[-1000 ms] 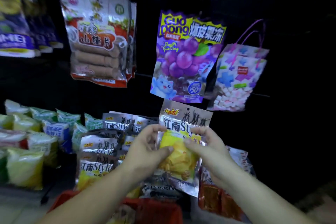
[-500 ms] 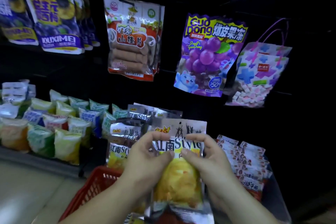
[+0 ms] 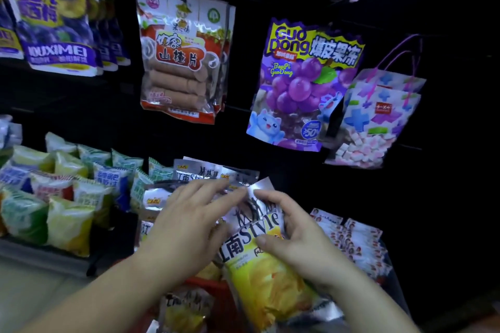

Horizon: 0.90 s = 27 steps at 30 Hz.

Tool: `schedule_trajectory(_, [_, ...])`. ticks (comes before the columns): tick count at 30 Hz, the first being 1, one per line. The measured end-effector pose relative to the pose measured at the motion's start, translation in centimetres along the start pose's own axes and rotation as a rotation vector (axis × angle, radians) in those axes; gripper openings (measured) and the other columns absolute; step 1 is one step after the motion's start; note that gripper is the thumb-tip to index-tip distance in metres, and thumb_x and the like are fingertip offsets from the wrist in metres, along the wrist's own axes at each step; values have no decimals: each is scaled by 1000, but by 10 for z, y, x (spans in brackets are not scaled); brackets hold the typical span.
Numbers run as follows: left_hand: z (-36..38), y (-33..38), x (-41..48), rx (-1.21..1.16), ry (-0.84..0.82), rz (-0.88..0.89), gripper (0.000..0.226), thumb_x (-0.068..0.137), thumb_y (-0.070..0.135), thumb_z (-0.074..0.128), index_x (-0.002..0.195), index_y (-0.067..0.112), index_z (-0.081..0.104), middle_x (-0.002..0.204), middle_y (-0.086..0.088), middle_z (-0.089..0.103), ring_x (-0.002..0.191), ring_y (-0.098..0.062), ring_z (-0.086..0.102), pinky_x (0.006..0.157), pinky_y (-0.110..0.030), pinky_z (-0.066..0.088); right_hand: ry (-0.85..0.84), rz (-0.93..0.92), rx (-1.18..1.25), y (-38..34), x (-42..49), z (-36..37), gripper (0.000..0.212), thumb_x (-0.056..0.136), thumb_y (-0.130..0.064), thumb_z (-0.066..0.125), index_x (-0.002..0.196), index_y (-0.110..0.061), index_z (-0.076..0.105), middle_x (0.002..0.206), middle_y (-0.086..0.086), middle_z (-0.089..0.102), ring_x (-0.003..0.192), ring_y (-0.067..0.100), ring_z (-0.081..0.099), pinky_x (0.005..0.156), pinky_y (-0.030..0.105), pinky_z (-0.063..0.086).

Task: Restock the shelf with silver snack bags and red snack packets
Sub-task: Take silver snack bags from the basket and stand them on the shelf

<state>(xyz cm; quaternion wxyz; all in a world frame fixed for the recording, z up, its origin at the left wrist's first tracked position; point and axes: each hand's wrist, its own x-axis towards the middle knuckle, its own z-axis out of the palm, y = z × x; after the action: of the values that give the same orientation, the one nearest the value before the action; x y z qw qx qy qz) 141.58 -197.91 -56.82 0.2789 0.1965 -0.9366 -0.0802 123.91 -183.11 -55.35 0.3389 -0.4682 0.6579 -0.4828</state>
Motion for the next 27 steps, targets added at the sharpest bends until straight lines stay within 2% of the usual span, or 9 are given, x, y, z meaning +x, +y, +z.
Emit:
schedule_trajectory(5, [15,32,10,-103,-45,6,58,93,35,52,150,24,47,150,-1,53,133,-27,52,106,-48,49,122,-47,-9,1,-6,-3,85,90,-5,74,144,-61,42,153,-34,40,144,-12,31,116,29,40])
schedule_trajectory(10, [20,39,11,-134,-105,-150,76,89,68,22,158,38,32,162,10,35,150,-19,28,121,-43,30,257,45,68,12,-4,0,91,81,-23,87,144,-64,37,149,-6,53,137,19,53,102,42,56])
schedule_trajectory(14, [28,36,11,-179,-96,-453,82,87,80,38,158,40,29,166,-7,25,153,-31,18,120,-49,26,375,74,154,20,3,-3,81,69,-33,90,135,-60,50,140,-8,62,130,24,60,104,50,53])
schedule_trajectory(16, [27,36,12,-408,-99,-587,80,90,67,57,158,45,22,159,-8,38,142,-26,36,110,-45,37,430,87,206,22,7,-7,85,64,-41,92,135,-61,49,144,-9,60,134,24,57,106,52,52])
schedule_trajectory(17, [25,39,13,-607,-74,-615,77,91,56,62,157,48,23,145,-8,54,123,-21,51,99,-41,44,449,90,224,23,8,-9,89,63,-43,93,137,-60,48,146,-7,58,136,26,54,107,53,51])
schedule_trajectory(18, [23,44,15,-789,-58,-630,74,93,47,64,156,49,25,120,-10,67,100,-17,57,85,-37,47,470,85,229,24,9,-11,92,62,-45,93,140,-59,46,147,-5,58,138,27,53,106,54,51])
schedule_trajectory(20, [23,54,16,-896,-17,-609,72,95,35,66,156,46,29,77,-13,63,68,-17,55,65,-32,41,518,85,227,23,7,-13,97,58,-47,94,142,-58,45,143,0,60,135,30,56,103,55,53])
schedule_trajectory(24, [27,66,21,-908,117,-651,71,94,25,70,153,44,35,94,-1,65,85,-26,66,63,-27,48,485,72,148,20,3,-17,105,60,-54,91,150,-52,37,141,-2,61,128,22,61,100,47,57])
schedule_trajectory(27, [27,68,20,-911,151,-645,74,95,27,70,154,46,32,95,8,50,80,-8,54,61,-20,41,364,67,215,16,0,-21,100,75,-25,93,151,-50,34,141,-9,55,126,13,60,95,34,59])
